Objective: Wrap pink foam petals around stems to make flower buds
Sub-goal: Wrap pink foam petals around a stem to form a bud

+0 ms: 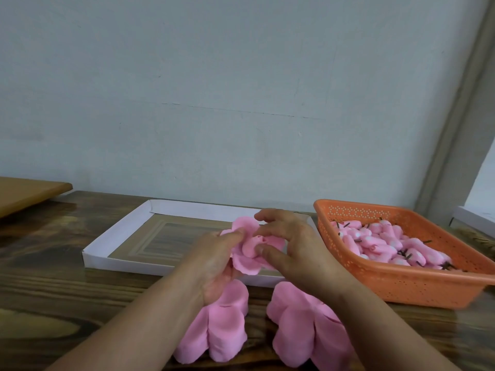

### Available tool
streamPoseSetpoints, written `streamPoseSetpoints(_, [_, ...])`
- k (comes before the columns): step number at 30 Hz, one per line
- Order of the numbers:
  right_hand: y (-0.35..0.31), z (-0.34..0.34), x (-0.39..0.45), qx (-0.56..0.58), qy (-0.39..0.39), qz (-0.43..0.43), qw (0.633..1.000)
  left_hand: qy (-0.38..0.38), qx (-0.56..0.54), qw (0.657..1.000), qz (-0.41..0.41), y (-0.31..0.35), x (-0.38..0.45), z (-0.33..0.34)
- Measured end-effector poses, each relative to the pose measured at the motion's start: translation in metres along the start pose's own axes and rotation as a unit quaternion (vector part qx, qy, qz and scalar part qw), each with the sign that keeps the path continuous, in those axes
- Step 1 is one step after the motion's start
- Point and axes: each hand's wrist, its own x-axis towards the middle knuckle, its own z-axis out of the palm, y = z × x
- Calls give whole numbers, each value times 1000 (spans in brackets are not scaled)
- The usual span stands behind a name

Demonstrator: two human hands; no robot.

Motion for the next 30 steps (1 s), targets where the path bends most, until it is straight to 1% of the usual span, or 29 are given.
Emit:
streamPoseSetpoints(6, [3, 6, -1, -17, 8, -9, 1000, -16, 68, 997, 24, -3, -5, 1])
streamPoseSetpoints(10, [3, 8, 0, 21, 19, -7, 1000, -23, 89, 995, 39, -3, -6, 0])
streamPoseSetpoints(18, [5, 4, -1, 107, 9, 47, 993, -33, 84, 994, 54, -3, -7, 2])
streamPoseSetpoints(25, [4, 3, -2, 126, 19, 73, 989, -60, 92, 992, 57, 0, -6, -1])
streamPoseSetpoints(30, [4, 2, -1, 101, -4, 66, 993, -60, 105, 991, 61, 0, -7, -1])
